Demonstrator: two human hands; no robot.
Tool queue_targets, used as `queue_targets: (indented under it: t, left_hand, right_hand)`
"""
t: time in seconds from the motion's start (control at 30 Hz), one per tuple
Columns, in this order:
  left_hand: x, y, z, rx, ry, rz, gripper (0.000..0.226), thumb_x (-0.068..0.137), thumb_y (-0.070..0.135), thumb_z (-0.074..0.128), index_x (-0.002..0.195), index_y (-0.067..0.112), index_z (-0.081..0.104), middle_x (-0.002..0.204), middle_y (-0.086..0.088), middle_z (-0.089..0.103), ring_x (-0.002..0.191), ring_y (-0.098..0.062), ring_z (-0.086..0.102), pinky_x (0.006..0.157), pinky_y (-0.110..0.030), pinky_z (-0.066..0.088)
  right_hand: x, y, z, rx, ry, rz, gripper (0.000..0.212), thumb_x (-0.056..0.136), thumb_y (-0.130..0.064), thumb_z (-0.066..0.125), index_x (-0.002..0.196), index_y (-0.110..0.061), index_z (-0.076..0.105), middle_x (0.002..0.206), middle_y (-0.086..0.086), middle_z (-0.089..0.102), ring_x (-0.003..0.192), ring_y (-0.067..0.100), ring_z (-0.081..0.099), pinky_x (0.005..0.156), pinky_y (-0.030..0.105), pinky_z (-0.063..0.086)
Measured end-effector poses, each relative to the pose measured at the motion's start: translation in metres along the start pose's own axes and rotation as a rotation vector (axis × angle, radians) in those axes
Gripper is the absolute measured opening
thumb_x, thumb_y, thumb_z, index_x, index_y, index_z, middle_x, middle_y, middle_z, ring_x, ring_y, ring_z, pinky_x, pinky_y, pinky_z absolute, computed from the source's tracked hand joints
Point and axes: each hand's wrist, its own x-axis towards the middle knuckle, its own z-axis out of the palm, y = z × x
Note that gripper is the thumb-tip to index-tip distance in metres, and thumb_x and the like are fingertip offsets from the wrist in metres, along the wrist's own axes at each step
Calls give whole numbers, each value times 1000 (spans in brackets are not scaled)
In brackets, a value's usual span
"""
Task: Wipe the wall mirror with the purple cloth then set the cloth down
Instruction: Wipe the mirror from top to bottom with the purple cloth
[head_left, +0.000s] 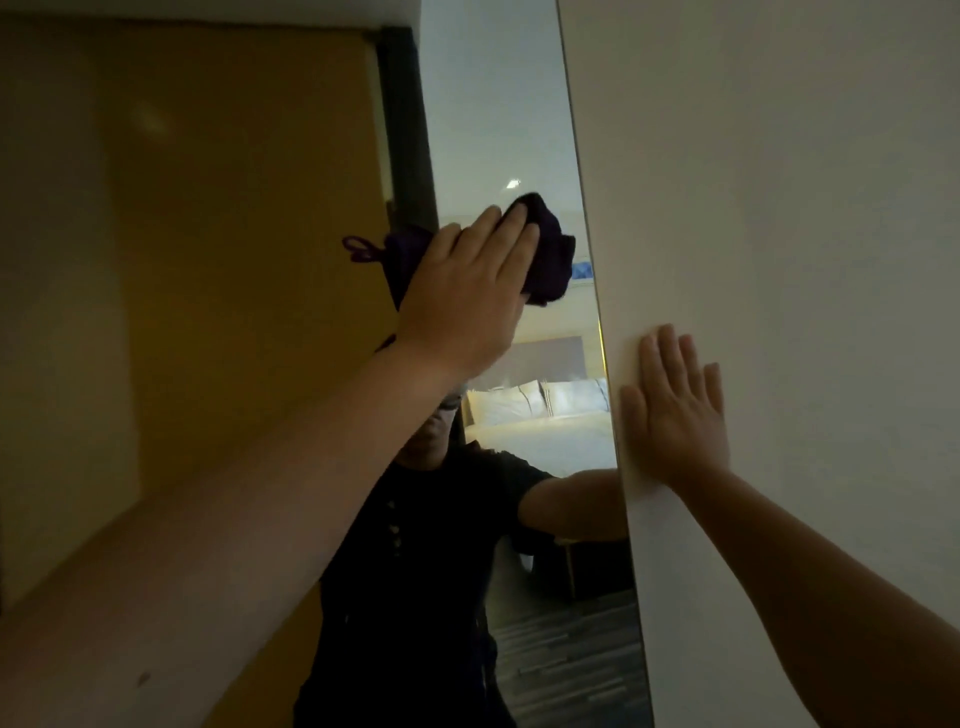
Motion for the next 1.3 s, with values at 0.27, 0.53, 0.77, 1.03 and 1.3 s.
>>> queue_targets:
  t: [0.27, 0.53, 0.77, 1.03, 1.3]
  left_hand:
    - [-139, 108, 9, -82, -130, 181, 58, 99, 30, 38, 153, 9, 28, 160, -13, 29, 146, -34, 26, 116, -50, 20]
    - [-195, 145, 9, -204, -178, 239, 48, 102, 18, 24, 144, 16, 48, 144, -6, 53, 129, -27, 51, 103, -43, 37]
    - [-50, 58, -15, -297, 138, -85, 44, 93, 13, 48, 137, 8, 46, 129, -13, 58, 119, -34, 54, 101, -48, 40]
    - [70, 11, -8, -26, -24, -123, 56, 103, 27, 46, 153, 11, 28, 160, -10, 28, 147, -31, 25, 116, -48, 24]
    - [-73, 108, 10, -107, -78, 204, 56, 101, 27, 37, 153, 8, 29, 159, -13, 30, 145, -33, 28, 114, -48, 23]
  right_hand:
    - [-2, 2, 5, 66, 90, 16, 67, 99, -51, 17, 157, -17, 15, 165, 0, 6, 152, 22, 3, 122, 46, -1]
    - [-6, -3, -9, 17, -50, 16, 66, 100, -50, 10, 157, -19, -1, 165, 2, -7, 150, 19, -13, 122, 45, -6]
    - [-7, 0, -15, -1, -113, -4, 65, 101, -52, 8, 156, -21, -11, 161, -2, -21, 148, 19, -21, 122, 45, -8]
    - [-7, 8, -5, 3, -64, -26, 62, 101, -53, 8, 152, -28, -17, 159, -7, -23, 149, 16, -21, 122, 43, -10]
    - [-7, 17, 5, -43, -39, -71, 68, 101, -52, 21, 155, -22, -6, 162, -3, -15, 149, 16, -18, 123, 46, -4]
